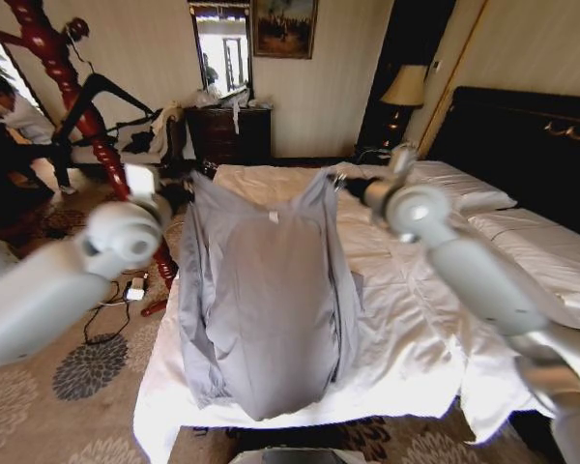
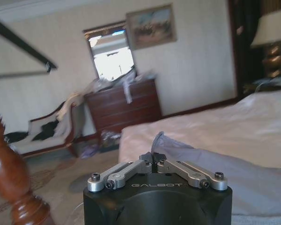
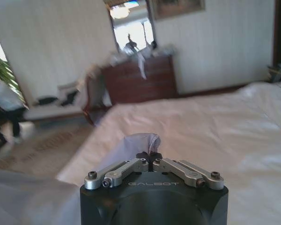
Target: Pick up the clothes from the bed and hang them on the clothes hanger.
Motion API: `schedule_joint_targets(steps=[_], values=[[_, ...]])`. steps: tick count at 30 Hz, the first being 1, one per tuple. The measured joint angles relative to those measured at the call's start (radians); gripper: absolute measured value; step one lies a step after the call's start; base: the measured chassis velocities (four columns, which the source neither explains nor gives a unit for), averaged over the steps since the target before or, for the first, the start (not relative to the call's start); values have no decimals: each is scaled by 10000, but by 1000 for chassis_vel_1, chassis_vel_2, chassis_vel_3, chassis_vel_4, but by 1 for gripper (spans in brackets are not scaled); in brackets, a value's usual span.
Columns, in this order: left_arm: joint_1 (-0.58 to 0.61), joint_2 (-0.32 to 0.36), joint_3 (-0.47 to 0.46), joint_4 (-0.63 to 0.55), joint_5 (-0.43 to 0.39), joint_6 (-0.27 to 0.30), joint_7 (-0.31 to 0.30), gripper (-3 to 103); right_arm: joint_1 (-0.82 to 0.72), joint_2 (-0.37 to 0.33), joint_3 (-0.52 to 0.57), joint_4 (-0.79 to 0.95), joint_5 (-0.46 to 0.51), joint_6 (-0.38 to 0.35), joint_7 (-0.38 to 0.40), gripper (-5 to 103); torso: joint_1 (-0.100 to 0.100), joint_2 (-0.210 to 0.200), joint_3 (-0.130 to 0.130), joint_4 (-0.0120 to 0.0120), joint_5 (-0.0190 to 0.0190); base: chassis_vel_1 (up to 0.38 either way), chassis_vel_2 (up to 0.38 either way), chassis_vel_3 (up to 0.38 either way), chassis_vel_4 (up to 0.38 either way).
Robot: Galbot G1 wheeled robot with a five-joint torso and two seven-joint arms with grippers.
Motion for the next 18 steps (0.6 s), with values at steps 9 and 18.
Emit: schedule_joint_targets(steps=[9, 18], values=[[-62, -1122, 310, 2380, 1080, -157, 318, 0, -41, 1901, -673, -2673, -2079, 453, -403, 0, 0, 0, -1, 2, 1, 0, 0, 0, 0], [-407, -2562, 845, 4080, 1649, -230, 497, 0, 185, 3352, -1059, -4598, -3494, 1030, -786, 0, -2, 2, -2, -6, 3, 0, 0, 0, 0]])
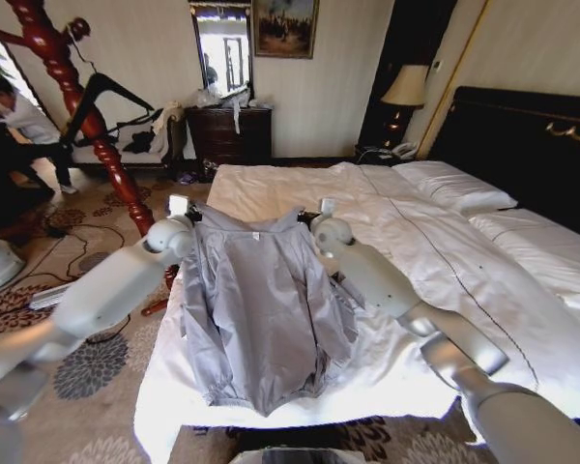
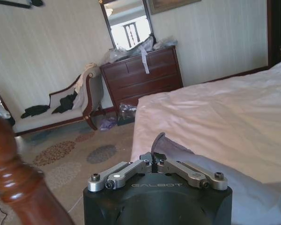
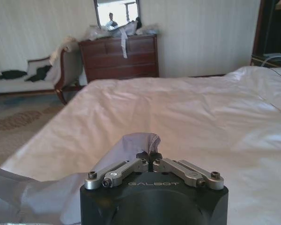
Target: Pick up the clothes from the bed and hang them on the clothes hanger.
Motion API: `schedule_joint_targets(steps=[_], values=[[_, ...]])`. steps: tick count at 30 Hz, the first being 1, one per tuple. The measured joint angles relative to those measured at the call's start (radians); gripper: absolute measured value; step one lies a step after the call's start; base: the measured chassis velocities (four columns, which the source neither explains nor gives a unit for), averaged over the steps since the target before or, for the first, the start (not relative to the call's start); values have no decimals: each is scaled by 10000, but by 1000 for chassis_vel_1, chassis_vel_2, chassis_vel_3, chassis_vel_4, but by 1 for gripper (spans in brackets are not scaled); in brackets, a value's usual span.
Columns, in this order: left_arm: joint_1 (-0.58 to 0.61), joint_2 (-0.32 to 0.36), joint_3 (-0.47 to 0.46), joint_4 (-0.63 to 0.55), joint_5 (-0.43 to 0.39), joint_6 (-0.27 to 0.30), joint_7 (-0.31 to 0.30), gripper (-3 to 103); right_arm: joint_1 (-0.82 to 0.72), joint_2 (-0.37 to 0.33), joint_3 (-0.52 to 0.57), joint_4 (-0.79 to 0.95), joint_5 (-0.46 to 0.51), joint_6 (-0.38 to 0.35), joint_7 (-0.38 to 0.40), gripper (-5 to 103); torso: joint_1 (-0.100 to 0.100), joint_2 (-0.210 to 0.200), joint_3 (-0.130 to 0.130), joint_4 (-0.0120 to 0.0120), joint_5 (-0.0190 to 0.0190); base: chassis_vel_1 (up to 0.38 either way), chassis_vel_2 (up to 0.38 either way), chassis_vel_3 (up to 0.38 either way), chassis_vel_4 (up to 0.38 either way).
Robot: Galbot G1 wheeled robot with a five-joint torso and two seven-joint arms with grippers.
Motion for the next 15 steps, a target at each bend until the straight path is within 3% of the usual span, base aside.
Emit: schedule_joint_targets(steps=[3, 7, 8, 11, 13, 15], values=[[7, -300, 42, 368, 151, -39, -2, 0, -50, 209, -26, -374, -144, 53, -2, 0, 1, 0, 0, -2, -1, 0, 0, 0, 0], [96, -621, 66, 790, 263, -93, -18, 0, -116, 531, -48, -927, -382, 180, -26, 0, 1, 0, 1, 15, -1, 0, 0, 0, 0], [132, -703, 65, 907, 259, -91, -66, 0, -145, 628, -50, -1079, -438, 194, -56, -3, 0, 0, 0, 14, -2, 0, 0, 0, 0], [192, -814, 47, 1060, 225, -32, -162, 0, -198, 722, -43, -1226, -440, 191, -191, 1, 0, 0, 0, 9, -1, 0, 0, 0, 0], [232, -851, 21, 1139, 175, 133, -203, 0, -255, 732, -37, -1299, -446, 179, -383, 12, 1, 0, 0, 6, -1, 0, 0, 0, 0], [277, -851, -1, 1139, 140, 380, -192, 11, -310, 723, -37, -1300, -435, 137, -414, 22, 0, 0, 0, 8, -1, 0, 0, 0, 0]])
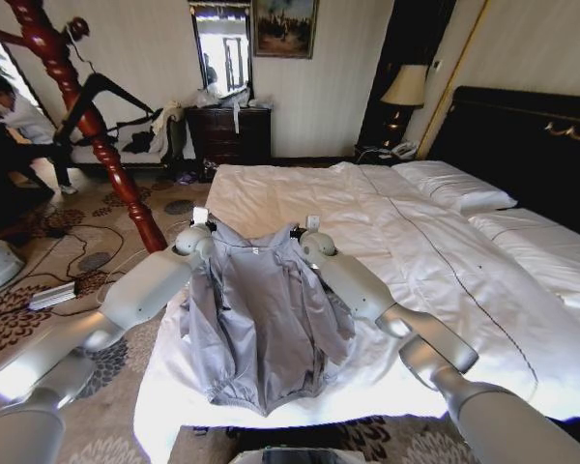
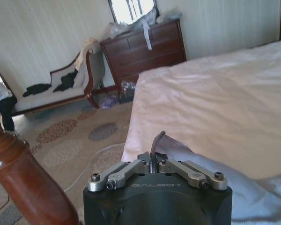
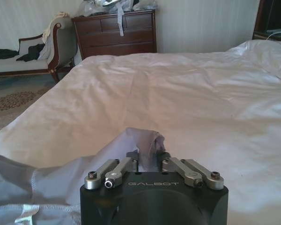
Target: Pick up the clothes from the bed and hang them on the clothes hanger.
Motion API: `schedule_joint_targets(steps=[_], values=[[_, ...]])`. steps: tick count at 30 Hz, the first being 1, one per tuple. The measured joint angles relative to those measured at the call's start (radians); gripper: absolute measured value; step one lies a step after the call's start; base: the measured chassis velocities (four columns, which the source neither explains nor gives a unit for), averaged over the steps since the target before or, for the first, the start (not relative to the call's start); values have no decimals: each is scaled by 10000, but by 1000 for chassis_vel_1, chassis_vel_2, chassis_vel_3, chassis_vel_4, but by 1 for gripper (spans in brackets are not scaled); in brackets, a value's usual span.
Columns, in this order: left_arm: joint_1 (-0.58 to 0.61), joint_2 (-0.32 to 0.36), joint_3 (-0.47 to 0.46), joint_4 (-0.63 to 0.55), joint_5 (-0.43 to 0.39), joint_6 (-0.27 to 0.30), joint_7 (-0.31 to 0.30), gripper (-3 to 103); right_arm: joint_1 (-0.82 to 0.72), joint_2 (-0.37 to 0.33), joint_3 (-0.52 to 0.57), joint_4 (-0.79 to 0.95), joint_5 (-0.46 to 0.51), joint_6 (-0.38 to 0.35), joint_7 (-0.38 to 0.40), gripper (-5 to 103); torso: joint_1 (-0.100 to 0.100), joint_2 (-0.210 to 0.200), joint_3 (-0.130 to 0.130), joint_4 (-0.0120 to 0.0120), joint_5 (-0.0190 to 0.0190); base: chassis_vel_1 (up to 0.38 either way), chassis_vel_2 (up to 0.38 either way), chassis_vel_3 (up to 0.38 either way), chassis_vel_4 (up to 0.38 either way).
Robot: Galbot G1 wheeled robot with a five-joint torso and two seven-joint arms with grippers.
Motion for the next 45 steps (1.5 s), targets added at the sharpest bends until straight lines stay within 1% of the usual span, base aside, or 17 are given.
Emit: schedule_joint_targets(steps=[5, 9, 11, 14, 15, 18, 22, 25, 27, 30, 31, 33, 35, 36, 39, 41, 45], values=[[61, 24, -22, -71, -28, 404, -36, 22, -63, -134, -31, 254, 240, -171, 37, 33, 0, -1, 0, 2, 0, 0, 0, 0, 0], [41, 187, 38, -261, -281, 675, 627, 43, -160, -565, -81, 825, 724, -312, -261, 55, -1, 1, 0, -5, 0, 0, 0, 0, 0], [40, 288, 37, -356, -405, 647, 912, 43, -179, -613, -77, 891, 781, -327, -258, 61, -1, 0, 0, -5, 1, 0, 0, 0, 0], [89, 626, 12, -590, -685, -172, 1904, 59, -243, -745, -6, 1084, 959, -371, -175, 66, 0, 0, 0, 7, 0, 0, 0, 0, 0], [89, 626, 12, -590, -685, -172, 1904, 59, -243, -745, -6, 1084, 959, -371, -175, 66, 0, 0, 0, 7, 0, 0, 0, 0, 0], [206, 835, -71, -824, -912, -807, 2035, 70, -382, -974, 72, 1345, 1101, -371, -123, 88, -1, 1, -1, -1, 0, 0, 0, 0, 0], [515, 1220, -163, -1268, -926, -1085, 2062, 86, -638, -1233, 219, 1677, 1588, -523, -11, 97, 0, 0, 0, -2, 1, 0, 0, 0, 0], [979, 1731, -326, -1856, -731, -1315, 2155, 96, -906, -1716, 535, 2080, 2590, -1594, -203, 100, -1, 2, -1, 2, -4, 0, 0, 0, 0], [1143, 1901, -418, -2058, -611, -1408, 2209, 98, -963, -1785, 549, 2088, 2397, -1626, -248, 100, -3, 2, -2, -3, -3, 0, 0, 0, 0], [2044, 2683, -1106, -2990, -404, -1618, 2319, 100, -1119, -1814, 347, 1595, -552, -291, -476, 100, 0, 1, 0, -1, 2, 0, 0, 0, 0], [2044, 2683, -1106, -2990, -404, -1618, 2319, 100, -1119, -1814, 347, 1595, -552, -291, -476, 100, 0, 1, 0, -1, 2, 0, 0, 0, 0], [3224, 3245, -2097, -3819, -214, -1819, 2391, 100, -1289, -1945, 200, 1242, -2638, 562, -792, 100, 1, 2, -1, 6, 0, 0, 0, 0, 0], [4498, 3567, -3101, -4584, -80, -1941, 2434, 100, -1522, -2091, 167, 1157, -3672, 1111, -1014, 100, -3, 1, -2, 4, -1, 0, 0, 0, 0], [4498, 3567, -3101, -4584, -80, -1941, 2434, 100, -1522, -2091, 167, 1157, -3672, 1111, -1014, 100, -3, 1, -2, 4, -1, 0, 0, 0, 0], [6624, 3877, -4449, -5743, 285, -2213, 2458, 100, -1940, -2420, 419, 1541, -3825, 1282, -1095, 100, -1, 1, -2, 3, 0, 0, 0, 0, 0], [6831, 3895, -4561, -5831, 369, -2250, 2458, 100, -1998, -2481, 469, 1624, -3754, 1260, -1093, 100, -1, 2, -2, 2, -2, 0, 0, 0, 0], [9952, 3738, -6520, -6951, 2039, -2745, 2509, 100, -2811, -3214, 1058, 2794, -2161, 633, -710, 100, -2, 2, -3, -1, 0, 0, 0, 0, 0]])
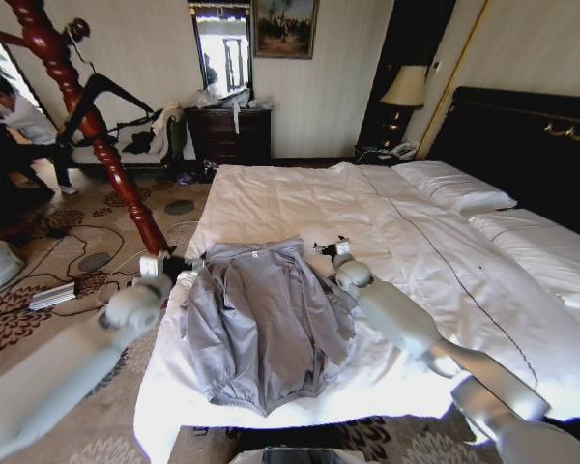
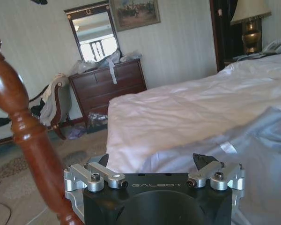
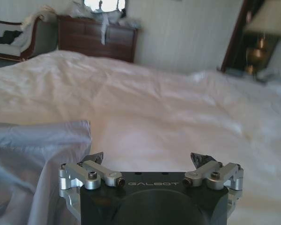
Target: Pick up the clothes from the bed and hang them on the clothes hanger.
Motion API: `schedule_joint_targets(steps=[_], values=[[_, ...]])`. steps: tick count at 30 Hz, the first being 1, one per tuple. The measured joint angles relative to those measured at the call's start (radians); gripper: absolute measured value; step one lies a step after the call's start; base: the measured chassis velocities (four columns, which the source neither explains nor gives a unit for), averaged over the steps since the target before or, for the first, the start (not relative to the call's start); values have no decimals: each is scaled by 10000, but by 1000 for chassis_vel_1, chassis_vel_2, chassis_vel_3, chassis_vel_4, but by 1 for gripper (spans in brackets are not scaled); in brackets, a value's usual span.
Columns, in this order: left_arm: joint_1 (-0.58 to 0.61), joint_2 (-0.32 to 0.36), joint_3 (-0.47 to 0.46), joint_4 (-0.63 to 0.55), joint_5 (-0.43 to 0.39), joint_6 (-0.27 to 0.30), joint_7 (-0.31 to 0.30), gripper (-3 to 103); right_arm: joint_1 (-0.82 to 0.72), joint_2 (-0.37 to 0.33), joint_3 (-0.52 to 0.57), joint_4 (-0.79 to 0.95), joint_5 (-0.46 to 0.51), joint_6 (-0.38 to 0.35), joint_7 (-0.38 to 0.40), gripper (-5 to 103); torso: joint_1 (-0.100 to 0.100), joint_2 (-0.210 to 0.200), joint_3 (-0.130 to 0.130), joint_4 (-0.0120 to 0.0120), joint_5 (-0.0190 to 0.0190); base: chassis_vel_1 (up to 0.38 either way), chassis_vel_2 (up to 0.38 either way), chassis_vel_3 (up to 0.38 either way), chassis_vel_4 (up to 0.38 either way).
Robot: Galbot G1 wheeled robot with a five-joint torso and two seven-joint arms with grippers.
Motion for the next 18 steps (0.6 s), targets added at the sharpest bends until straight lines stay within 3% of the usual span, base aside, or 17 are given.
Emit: schedule_joint_targets(steps=[2, 4, 7, 13, 18], values=[[422, -85, -223, -169, 80, -23, 10, 100, -166, -92, 137, 184, 317, -150, 110, 100, -1, 0, 1, 1, 0, 0, 0, 0, 0], [1738, -354, -906, -608, 296, -182, 49, 100, -671, -396, 623, 662, 837, -484, 250, 100, -1, 0, 1, 1, 0, 0, 0, 0, 0], [2534, -534, -1341, -834, 503, -397, 216, 100, -1006, -634, 906, 928, 905, -668, 204, 100, -1, 0, 1, 1, 1, 0, 0, 0, 0], [3762, -912, -2265, -1395, 733, -671, 370, 100, -1673, -986, 1187, 1093, -256, -698, -496, 100, 1, 0, 2, -3, 2, 0, 0, 0, 0], [4359, -1272, -2766, -1788, 755, -687, 375, 100, -1573, -539, 739, 515, -1497, -350, -1005, 100, 1, 0, 3, 1, 0, 0, 0, 0, 0]])
